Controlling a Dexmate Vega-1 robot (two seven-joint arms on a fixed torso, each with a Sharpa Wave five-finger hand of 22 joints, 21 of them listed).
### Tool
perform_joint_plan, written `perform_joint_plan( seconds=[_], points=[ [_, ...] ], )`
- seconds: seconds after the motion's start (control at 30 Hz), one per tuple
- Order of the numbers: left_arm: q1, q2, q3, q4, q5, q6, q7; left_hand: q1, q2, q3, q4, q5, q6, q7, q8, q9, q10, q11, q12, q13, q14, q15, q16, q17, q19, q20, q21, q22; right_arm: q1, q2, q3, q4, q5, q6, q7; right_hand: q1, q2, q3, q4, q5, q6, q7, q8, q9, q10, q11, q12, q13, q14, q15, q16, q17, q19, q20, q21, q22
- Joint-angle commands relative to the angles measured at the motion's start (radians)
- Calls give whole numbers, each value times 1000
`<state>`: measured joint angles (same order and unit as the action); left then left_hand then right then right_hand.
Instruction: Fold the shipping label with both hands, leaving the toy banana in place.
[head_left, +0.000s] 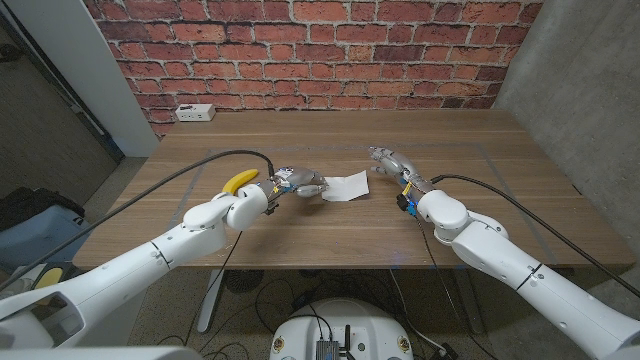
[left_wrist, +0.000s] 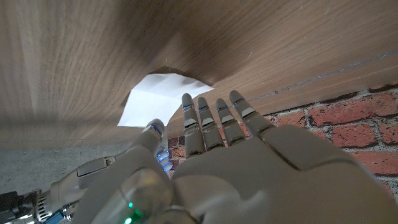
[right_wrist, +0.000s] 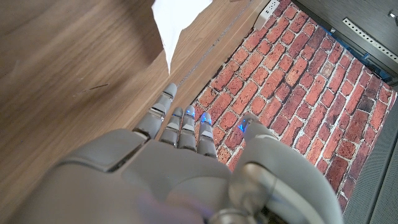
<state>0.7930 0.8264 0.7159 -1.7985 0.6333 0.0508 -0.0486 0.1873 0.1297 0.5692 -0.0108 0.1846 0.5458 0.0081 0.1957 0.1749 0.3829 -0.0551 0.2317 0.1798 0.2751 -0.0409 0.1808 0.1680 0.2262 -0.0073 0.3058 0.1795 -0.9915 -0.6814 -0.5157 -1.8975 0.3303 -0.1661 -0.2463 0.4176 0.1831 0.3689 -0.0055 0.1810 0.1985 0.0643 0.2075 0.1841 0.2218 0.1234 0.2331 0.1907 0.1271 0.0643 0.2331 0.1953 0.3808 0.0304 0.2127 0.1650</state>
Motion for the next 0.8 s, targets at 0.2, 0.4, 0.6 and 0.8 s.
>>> perform_joint_plan(
  seconds=[0.2, 0.4, 0.6, 0.8],
  points=[
    [-35, -16, 25, 29, 4, 0, -51, -12, -2, 3, 8, 1, 15, 5, 2, 2, 23, -1, 0, 3, 14, -19, 3, 1, 8, -4, -2, 2, 29, 1, -16, -18, 18, -82, 10, -2, -10, 9, 3, -2, 13, 2, 1, 1, 7, 2, 0, 3, 7, 6, 0, 1, 13, 6, 3, 4],
    [-40, -18, 33, 31, 17, 19, -65, -14, -3, 3, 10, 1, 25, 12, 3, 2, 29, -4, -2, 3, 20, -23, 3, 1, 14, -4, -2, 2, 37, 7, -22, -14, 20, -90, 6, -3, -10, 11, 4, -2, 14, 6, -1, 1, 6, 6, -2, 3, 7, 9, -2, 1, 13, 7, 1, 4],
    [-48, -21, 41, 31, 26, 29, -78, -16, -4, 3, 12, 2, 13, 19, -4, 2, 29, -1, -5, 3, 21, -23, 2, 0, 15, -3, -4, 2, 41, 5, -25, -20, 25, -105, 7, -3, -10, 12, 4, -3, 16, 9, -1, 1, 7, 9, -3, 3, 10, 15, -3, 1, 19, 12, 1, 4],
    [-50, -23, 45, 35, 28, 29, -77, -19, -6, 3, 14, 2, 13, 17, -5, 2, 30, -5, -7, 3, 22, -26, 2, 0, 16, -5, -6, 3, 48, -6, -32, -48, 25, -159, -3, -2, -10, 14, 3, -3, 15, 13, -4, 1, 5, 12, -6, 3, 14, 25, -4, 1, 21, 26, -1, 4]
  ],
)
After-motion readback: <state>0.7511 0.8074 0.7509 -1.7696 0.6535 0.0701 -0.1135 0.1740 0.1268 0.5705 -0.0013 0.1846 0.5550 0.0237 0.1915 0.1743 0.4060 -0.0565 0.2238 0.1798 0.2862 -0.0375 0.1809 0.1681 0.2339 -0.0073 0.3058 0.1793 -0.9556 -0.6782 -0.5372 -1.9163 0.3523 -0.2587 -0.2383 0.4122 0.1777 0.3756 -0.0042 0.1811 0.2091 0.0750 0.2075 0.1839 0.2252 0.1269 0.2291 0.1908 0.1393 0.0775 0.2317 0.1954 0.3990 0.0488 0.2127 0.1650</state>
